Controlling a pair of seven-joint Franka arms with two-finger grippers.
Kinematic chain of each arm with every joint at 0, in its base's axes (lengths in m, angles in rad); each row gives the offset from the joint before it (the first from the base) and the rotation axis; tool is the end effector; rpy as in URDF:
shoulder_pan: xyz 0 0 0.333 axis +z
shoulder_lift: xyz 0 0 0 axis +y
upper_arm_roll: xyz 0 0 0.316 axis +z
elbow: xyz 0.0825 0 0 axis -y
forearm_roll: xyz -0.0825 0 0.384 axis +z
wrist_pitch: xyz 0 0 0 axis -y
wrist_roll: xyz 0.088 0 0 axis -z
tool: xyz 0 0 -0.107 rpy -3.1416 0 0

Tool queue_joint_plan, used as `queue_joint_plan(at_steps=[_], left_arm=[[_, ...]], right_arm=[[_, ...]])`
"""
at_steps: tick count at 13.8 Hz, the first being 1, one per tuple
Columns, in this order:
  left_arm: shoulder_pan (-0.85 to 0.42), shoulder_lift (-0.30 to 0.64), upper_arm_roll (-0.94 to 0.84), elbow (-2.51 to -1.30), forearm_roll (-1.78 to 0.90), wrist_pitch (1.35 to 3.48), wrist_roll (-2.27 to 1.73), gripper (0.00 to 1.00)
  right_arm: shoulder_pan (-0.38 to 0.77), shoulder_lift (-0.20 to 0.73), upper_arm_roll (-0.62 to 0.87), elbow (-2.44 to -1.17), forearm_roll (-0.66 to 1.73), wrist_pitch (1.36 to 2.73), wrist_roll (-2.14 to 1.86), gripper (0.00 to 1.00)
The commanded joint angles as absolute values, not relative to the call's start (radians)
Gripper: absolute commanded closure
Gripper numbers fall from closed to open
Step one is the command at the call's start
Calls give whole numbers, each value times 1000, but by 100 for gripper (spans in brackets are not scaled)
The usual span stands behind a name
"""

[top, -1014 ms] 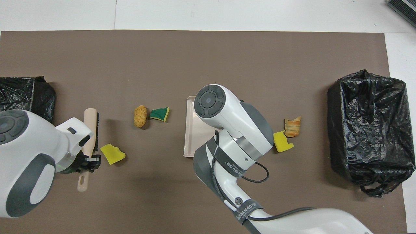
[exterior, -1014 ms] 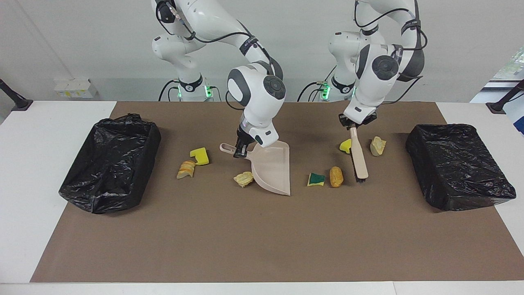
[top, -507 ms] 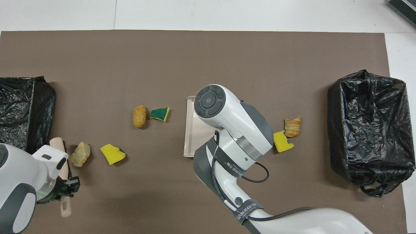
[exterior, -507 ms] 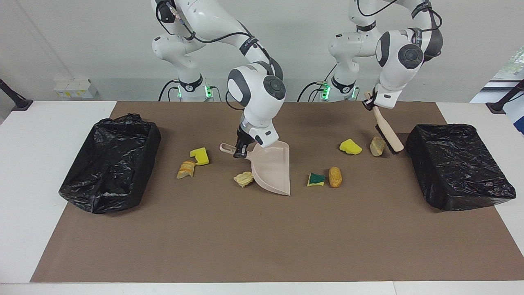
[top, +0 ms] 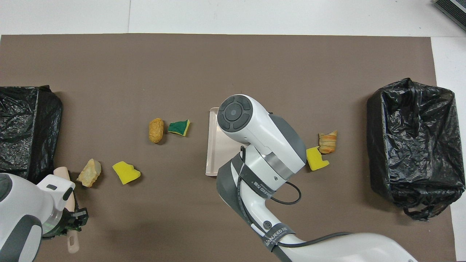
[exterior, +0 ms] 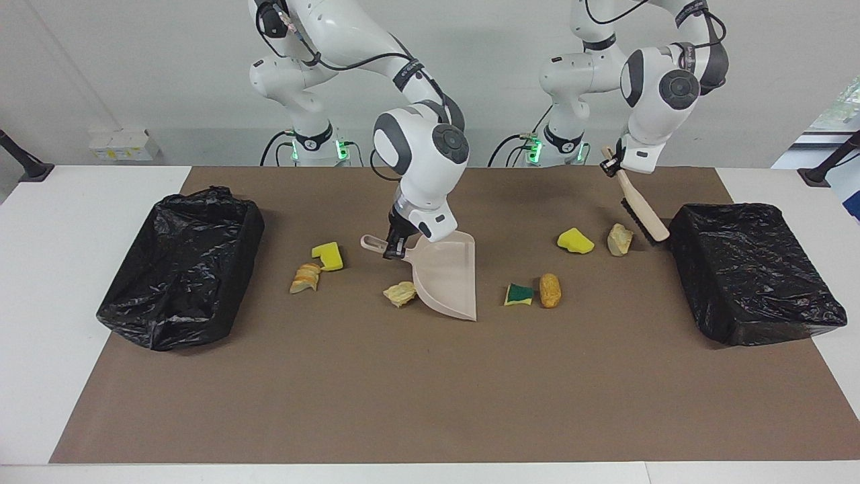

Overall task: Sweep and dump trash in bin
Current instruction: 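Sweep the yellow sponge and bread toward the dustpan with the left gripper, then push the gathered trash into the dustpan with the left gripper's brush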

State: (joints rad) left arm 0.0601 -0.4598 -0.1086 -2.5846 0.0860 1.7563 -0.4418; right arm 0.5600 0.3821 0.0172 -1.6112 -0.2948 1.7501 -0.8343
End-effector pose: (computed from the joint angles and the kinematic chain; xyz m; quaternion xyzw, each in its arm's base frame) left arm 0.3475 -0.0080 0.3892 -0.9630 -0.1861 0.1641 0.1056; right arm 0.5508 0.3262 0.3916 0.7196 0.6701 -0.1365 0.1205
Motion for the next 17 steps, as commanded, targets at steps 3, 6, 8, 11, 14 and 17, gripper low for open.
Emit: queue_joint_plan(at_steps=[3,6,8,11,14,17], left_arm=[[-39,-410,-121,-2609,101,1891,-489,100],[-158,-327,-123,-2579,89,1957,-580,100],[-213,-278,-123,-2550,55,1979,-584,100],[-280,-192,-123,-2481,-32,2025,-616,100],[-330,-100,-123,-2407,-67,2068,-646,100],[-359,-46,-123,-2359,-115,2124,-646,100]], right_arm=[[558,385,21,-1611,-295,1750,-850,100],[558,383,21,-1612,-296,1746,-851,100],[558,383,21,-1612,-295,1746,-851,100],[558,383,21,-1612,-295,1747,-850,100],[558,383,21,-1612,-295,1747,-850,100],[558,383,21,-1612,-295,1747,-850,100]])
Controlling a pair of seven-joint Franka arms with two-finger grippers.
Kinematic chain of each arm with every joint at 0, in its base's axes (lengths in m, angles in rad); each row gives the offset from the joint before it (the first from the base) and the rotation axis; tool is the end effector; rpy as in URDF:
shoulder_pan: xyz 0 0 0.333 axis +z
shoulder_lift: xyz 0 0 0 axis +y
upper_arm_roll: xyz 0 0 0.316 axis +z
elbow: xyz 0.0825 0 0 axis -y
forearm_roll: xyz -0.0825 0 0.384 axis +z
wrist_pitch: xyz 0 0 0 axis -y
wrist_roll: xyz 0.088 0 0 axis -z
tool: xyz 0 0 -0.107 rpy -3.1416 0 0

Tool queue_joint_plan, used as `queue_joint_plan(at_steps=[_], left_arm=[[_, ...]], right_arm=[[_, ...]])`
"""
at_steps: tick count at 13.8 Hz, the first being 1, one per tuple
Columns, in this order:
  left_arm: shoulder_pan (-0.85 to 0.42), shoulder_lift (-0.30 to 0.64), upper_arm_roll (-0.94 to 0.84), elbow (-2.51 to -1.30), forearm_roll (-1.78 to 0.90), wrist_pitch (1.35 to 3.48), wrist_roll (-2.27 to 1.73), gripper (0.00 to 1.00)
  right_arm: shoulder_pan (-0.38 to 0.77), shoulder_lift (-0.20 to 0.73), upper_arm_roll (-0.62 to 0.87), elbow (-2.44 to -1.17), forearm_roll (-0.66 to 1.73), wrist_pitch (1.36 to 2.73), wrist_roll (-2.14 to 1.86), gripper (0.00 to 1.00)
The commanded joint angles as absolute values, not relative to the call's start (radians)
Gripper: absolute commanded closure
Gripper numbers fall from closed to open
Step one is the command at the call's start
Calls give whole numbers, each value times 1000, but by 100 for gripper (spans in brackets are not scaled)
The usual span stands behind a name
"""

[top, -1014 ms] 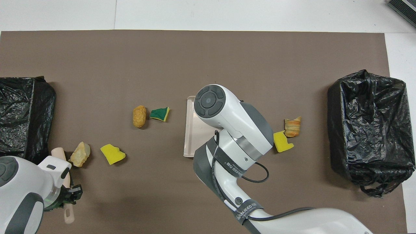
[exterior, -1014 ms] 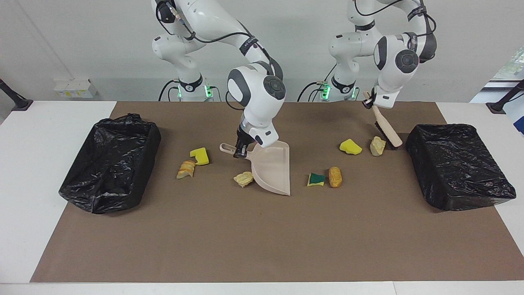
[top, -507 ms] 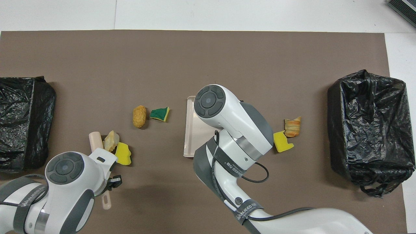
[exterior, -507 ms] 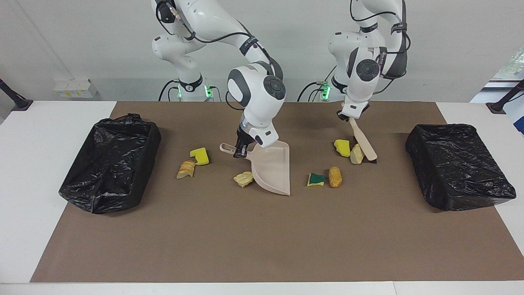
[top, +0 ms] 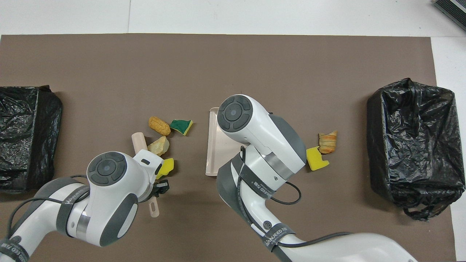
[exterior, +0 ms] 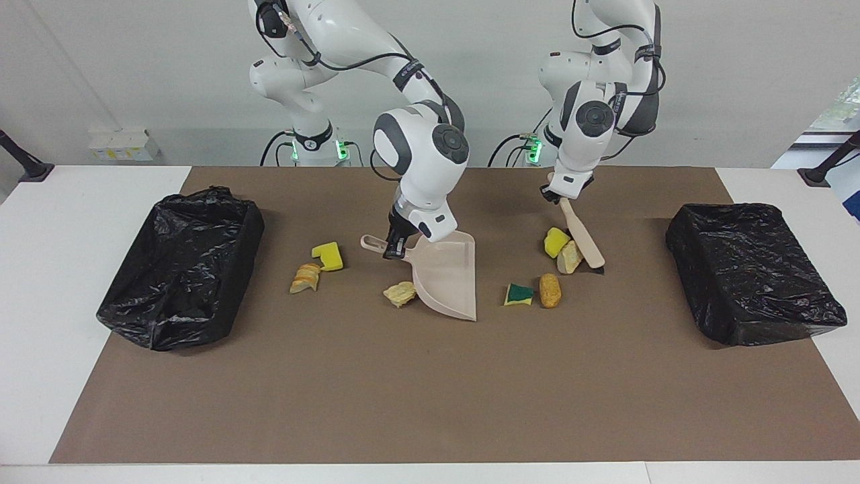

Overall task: Sweep and dump trash in bin
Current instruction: 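Push the gathered trash into the dustpan with the left gripper's brush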

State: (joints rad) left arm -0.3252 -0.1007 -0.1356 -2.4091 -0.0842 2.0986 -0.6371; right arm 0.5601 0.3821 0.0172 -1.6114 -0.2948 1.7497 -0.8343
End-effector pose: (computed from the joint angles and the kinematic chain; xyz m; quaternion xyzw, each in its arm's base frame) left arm 0.4049 -0.2052 0.3352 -0.9876 -0.1133 0.1037 0.0315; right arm 0.5507 0.3262 0.3915 0.7195 0.6701 -0.1368 0.1205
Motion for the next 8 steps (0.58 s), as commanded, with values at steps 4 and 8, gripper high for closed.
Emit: queue_joint_plan(at_steps=[4,8], left_arm=[[-400,-2,-124,-2299,-137,2158,-635,100],[-446,24,-124,-2261,-198,2192,-638,100]], right_arm=[[558,383,21,-1612,-295,1747,-850,100],[558,383,21,-1612,-295,1747,-848,100]])
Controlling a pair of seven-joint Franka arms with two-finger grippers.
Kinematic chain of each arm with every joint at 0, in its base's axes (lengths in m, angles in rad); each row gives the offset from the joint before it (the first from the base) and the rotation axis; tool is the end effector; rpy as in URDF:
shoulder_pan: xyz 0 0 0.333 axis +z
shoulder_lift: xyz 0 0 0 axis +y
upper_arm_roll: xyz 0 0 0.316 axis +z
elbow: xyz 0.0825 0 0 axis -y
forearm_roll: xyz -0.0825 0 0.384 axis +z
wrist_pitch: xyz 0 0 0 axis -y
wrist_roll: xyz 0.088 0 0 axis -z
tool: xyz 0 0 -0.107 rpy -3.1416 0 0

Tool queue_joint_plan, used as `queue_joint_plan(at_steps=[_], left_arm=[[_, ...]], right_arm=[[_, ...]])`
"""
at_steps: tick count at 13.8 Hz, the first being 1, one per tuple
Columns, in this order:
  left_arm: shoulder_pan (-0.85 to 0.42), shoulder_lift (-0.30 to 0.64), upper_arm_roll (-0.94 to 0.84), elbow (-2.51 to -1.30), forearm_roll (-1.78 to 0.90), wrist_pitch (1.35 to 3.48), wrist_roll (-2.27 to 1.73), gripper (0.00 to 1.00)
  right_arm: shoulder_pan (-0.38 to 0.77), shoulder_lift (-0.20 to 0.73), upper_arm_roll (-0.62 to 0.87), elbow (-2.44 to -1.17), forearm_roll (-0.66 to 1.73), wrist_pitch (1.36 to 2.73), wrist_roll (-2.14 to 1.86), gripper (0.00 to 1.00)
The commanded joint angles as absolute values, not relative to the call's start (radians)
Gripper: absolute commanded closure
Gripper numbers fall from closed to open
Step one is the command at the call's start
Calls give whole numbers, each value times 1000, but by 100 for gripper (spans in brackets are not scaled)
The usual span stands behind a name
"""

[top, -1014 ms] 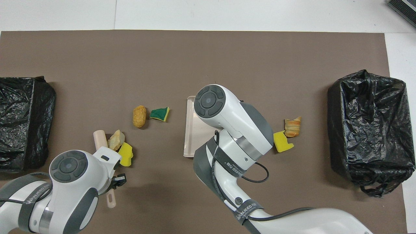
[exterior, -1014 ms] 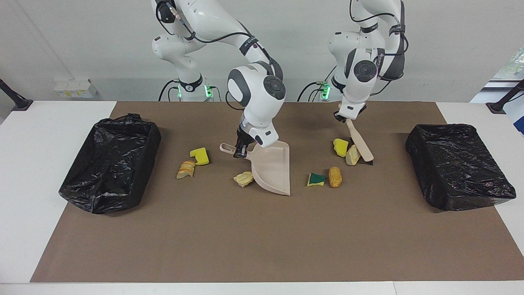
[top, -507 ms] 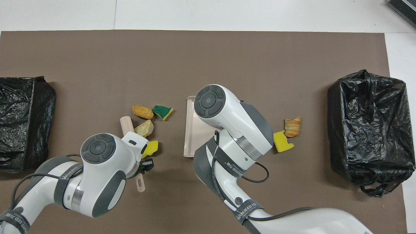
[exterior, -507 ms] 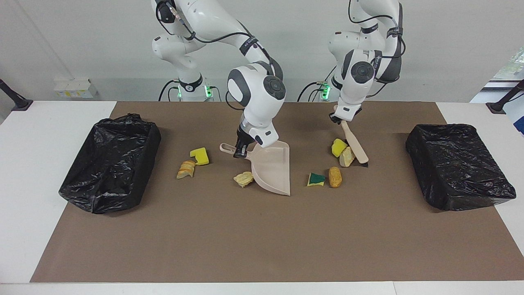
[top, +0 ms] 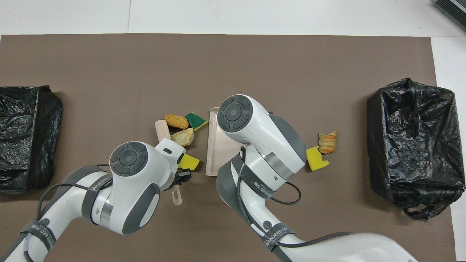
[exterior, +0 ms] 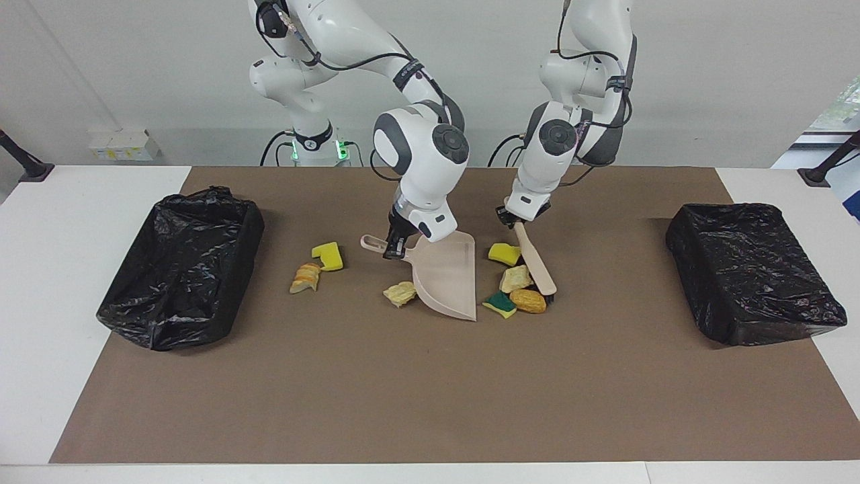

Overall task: Sweep and dump trash in bin
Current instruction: 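Push the gathered trash into the dustpan with the left gripper's brush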

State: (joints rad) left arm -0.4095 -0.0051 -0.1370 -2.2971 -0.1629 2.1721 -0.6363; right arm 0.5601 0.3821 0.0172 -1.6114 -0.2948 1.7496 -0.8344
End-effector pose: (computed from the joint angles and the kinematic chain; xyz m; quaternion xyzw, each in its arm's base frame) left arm 0.4228 -0.2645 0.3414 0.9917 0.0946 -0.0852 0.0197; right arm 0.5507 0.3262 0.3915 0.7195 0.6701 -0.1368 0.1205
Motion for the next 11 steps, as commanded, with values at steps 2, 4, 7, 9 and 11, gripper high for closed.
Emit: queue_joint_plan(at_steps=[2,4,7,9,11], left_arm=[[-497,61,-124,-2237,-207,2210,-643,100],[-537,75,-124,-2203,-251,2214,-649,100],[-607,80,-123,-2155,-299,2195,-699,100],[-632,75,-123,-2146,-299,2192,-724,100],[-620,46,-115,-2128,-288,2124,-721,100]], right_arm=[[558,383,21,-1612,-295,1747,-848,100],[558,383,21,-1612,-295,1747,-848,100],[558,383,21,-1612,-293,1747,-848,100],[558,383,21,-1612,-293,1747,-848,100],[558,383,21,-1612,-293,1747,-848,100]])
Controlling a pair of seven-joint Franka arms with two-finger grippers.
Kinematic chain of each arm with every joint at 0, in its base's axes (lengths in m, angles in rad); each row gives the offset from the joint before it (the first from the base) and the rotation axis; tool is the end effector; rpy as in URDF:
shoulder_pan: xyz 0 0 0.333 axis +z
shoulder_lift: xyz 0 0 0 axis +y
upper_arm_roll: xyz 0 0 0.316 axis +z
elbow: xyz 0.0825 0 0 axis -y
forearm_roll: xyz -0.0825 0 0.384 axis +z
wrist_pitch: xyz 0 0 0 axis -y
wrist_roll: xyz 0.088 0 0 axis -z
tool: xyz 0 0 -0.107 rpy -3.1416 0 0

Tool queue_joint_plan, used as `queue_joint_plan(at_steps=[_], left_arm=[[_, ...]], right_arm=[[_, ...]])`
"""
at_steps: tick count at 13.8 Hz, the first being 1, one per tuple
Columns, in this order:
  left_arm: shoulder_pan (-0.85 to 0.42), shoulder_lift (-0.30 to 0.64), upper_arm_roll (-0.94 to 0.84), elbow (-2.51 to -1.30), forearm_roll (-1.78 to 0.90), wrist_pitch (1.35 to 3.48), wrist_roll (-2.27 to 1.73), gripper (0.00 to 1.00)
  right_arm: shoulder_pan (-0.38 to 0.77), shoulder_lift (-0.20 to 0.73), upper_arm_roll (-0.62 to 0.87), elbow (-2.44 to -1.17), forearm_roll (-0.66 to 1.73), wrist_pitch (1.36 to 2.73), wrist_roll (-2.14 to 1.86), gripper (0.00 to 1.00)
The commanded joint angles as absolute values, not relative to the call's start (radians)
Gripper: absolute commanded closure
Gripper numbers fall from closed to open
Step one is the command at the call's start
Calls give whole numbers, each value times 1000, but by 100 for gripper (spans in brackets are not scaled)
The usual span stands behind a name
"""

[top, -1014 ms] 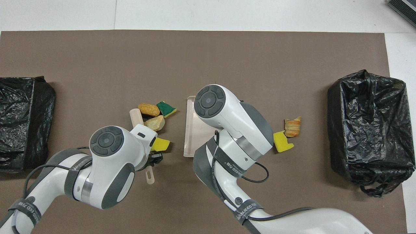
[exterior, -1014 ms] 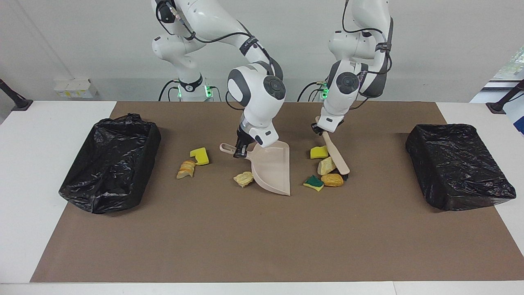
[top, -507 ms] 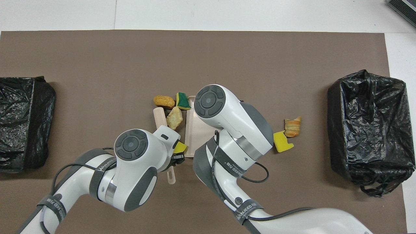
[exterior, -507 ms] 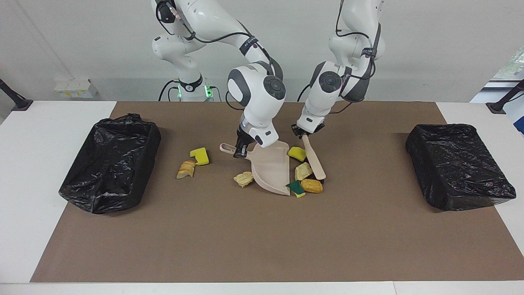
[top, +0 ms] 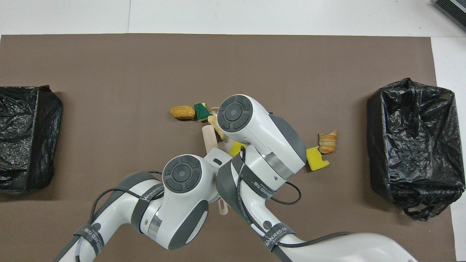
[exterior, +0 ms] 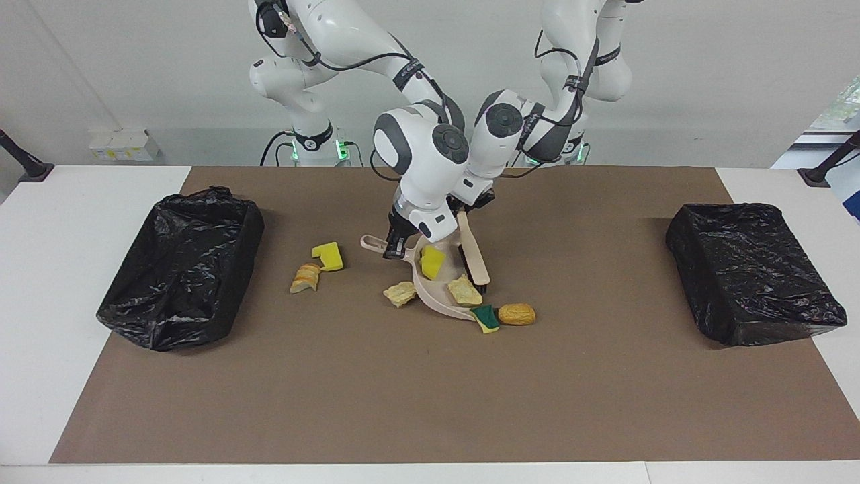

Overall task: Sweep and dump trash in bin
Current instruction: 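Push the gathered trash into the dustpan with the left gripper's brush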

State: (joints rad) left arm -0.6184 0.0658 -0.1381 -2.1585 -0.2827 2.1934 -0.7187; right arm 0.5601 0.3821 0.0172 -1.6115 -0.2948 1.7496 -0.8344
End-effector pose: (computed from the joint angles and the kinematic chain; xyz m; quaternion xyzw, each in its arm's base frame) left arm 0.3889 -0.3800 0.3668 0.9908 0.0652 -0.0905 0.0768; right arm 0.5507 0.3262 0.3914 0.7195 0.6701 -0.1369 0.1205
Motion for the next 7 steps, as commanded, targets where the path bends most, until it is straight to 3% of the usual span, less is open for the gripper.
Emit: queue_joint_plan(at_steps=[1,7], left_arm=[[-612,32,-109,-2111,-284,2090,-709,100],[-418,12,-95,-2088,-155,2068,-453,100]], right_arm=[[558,383,21,-1612,-293,1747,-848,100],[558,383,21,-1612,-291,1749,-847,100]])
